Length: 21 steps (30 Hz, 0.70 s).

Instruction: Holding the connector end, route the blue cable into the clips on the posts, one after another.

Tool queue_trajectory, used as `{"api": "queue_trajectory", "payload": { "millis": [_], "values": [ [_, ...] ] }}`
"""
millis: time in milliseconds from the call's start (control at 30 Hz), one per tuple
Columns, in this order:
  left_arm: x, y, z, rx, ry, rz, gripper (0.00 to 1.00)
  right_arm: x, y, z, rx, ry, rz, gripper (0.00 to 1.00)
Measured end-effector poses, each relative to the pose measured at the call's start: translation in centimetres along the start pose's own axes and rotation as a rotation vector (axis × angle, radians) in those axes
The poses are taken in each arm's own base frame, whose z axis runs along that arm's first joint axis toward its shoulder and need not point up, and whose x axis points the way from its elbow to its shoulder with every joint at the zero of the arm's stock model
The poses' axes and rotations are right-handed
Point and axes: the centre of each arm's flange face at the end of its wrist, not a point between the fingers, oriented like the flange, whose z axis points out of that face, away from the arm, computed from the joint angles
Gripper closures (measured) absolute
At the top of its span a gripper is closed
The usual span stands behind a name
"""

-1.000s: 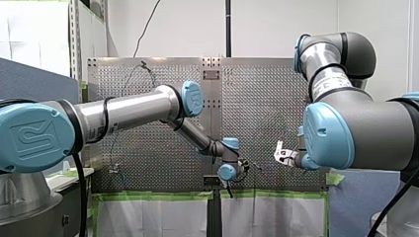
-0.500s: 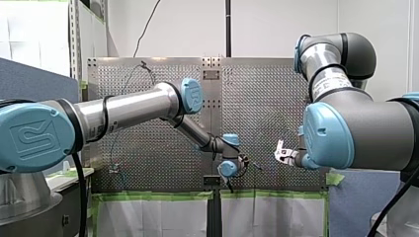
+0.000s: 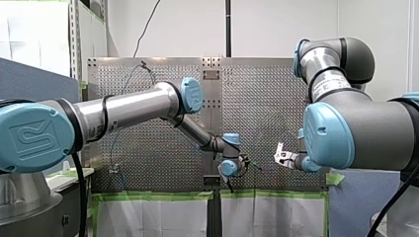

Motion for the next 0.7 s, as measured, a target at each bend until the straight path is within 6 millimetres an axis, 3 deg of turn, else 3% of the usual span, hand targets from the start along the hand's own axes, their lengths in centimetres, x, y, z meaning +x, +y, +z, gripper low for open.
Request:
{"api": "queue_trajectory", "payload": {
  "millis": [167, 200, 233, 267, 300, 367, 700],
  "values": [
    [-0.2, 0.0, -0.3, -0.027, 0.022, 0.049, 0.54, 0.1, 0.2, 0.1, -0.002, 0.002, 0.000, 1.00],
    [-0.1, 0.1, -0.4, -0.033, 0.027, 0.059, 0.54, 0.1, 0.2, 0.0, -0.002, 0.002, 0.001, 1.00],
    [-0.1, 0.2, -0.5, -0.039, 0.033, 0.069, 0.47, 0.1, 0.3, 0.0, -0.004, 0.001, 0.002, 1.00],
    [-0.1, 0.3, -0.6, -0.047, 0.042, 0.083, 0.32, 0.1, 0.3, 0.0, -0.005, 0.000, 0.002, 1.00],
    [0.0, 0.4, -0.7, -0.052, 0.050, 0.095, 0.32, 0.1, 0.4, 0.0, -0.006, 0.000, 0.003, 1.00],
    [0.2, 0.4, -0.9, -0.062, 0.069, 0.121, 0.01, 0.1, 0.4, 0.0, -0.007, -0.001, 0.004, 1.00],
    [1.1, 0.0, -2.6, -0.136, 0.142, 0.250, 0.01, 0.0, 0.5, -0.2, -0.012, -0.016, 0.008, 1.00]
  ]
}}
